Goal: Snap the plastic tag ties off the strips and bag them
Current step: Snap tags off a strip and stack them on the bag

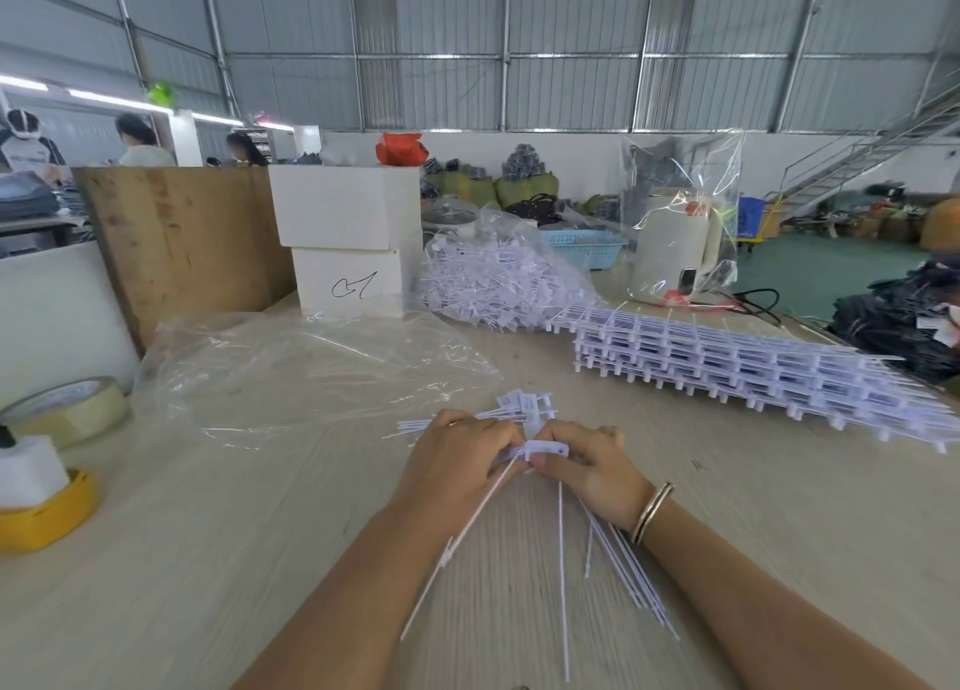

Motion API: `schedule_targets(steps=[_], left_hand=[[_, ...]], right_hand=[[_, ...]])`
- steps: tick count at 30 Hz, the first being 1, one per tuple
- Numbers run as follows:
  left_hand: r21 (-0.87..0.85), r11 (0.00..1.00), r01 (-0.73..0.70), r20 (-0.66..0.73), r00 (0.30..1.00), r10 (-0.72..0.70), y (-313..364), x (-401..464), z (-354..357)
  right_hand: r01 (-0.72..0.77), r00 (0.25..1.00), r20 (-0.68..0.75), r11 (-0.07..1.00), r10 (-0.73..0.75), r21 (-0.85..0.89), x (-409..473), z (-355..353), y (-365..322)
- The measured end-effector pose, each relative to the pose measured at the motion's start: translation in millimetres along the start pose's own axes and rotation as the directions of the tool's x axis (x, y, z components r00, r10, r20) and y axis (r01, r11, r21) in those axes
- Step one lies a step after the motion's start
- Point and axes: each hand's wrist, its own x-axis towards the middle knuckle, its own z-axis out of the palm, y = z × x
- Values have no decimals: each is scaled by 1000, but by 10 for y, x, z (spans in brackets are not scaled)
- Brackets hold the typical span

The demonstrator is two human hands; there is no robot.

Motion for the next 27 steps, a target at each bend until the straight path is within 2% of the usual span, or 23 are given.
schedule_targets(steps=[7,8,10,12,14,18,27], left_hand=[[-165,986,5,-26,1000,-10,-10,-53,-52],[-196,981,10,-19,1000,-14,-6,-49,-59],[-279,960,40,25,999,-34,15,-34,-50],[-394,914,98,71,995,-76,45,-32,-26],[-493,859,135,97,990,-100,68,-30,-22],[-581,792,187,145,981,-126,143,-34,-56],[-588,796,140,154,986,-60,116,-50,-50]], right_hand=[[55,996,-68,990,-64,-128,8,26,48],[44,996,-72,994,-51,-100,14,20,45],[27,995,-99,995,-17,96,20,2,35],[32,992,-124,932,14,362,15,-19,5],[37,991,-129,854,35,520,16,-33,-10],[34,994,-99,768,38,639,33,-22,4],[-89,993,13,659,120,746,62,3,82]])
